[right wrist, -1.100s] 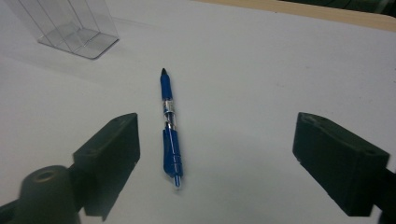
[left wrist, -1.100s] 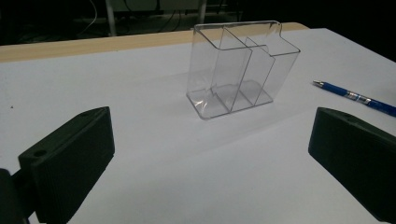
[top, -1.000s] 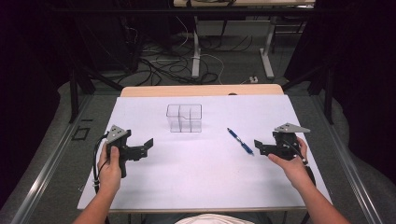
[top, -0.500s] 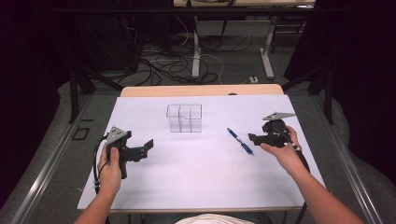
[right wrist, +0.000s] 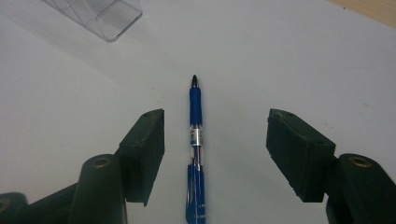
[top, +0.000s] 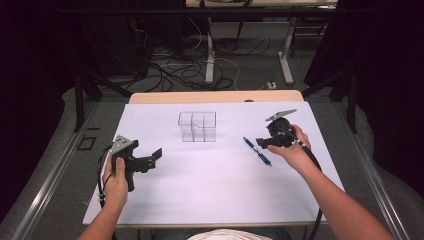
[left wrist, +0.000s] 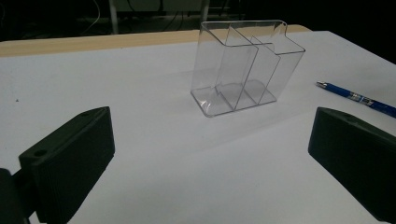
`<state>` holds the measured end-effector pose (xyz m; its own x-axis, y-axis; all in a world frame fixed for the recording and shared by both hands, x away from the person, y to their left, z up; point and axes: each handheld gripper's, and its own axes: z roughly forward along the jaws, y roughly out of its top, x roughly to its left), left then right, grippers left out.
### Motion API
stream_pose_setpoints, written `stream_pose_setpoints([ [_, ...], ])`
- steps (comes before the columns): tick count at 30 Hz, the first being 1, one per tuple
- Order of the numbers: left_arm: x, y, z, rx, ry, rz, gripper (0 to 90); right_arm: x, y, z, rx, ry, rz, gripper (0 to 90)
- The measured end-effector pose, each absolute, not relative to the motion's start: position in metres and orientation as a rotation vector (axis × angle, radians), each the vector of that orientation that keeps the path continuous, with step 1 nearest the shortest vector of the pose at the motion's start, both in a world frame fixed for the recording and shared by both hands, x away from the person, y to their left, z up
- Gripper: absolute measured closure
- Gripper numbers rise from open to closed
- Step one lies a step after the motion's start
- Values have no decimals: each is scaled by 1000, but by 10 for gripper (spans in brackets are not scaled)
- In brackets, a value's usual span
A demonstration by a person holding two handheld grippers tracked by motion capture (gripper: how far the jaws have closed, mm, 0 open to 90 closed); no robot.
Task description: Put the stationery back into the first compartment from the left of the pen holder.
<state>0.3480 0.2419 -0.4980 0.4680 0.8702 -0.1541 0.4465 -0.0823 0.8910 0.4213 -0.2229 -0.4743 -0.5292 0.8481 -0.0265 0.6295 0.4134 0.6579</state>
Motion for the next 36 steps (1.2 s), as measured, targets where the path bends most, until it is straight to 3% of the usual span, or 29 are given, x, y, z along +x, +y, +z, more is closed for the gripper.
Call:
stream_pose_setpoints([
  [25,350,249,-499,1694,1157,531,3,464,-198,-495,1358,2517,620,554],
  [27,350,249,-499,1693,1159,528,3,465,-196,-505,1337,2451,786,561],
  [33,351,249,-500,1692,1165,521,3,469,-195,-503,1363,2550,585,582],
  [35,351,249,-500,1691,1166,519,3,470,-193,-515,1339,2471,751,591],
  [36,351,249,-500,1692,1168,517,3,471,-193,-507,1352,2557,571,592],
])
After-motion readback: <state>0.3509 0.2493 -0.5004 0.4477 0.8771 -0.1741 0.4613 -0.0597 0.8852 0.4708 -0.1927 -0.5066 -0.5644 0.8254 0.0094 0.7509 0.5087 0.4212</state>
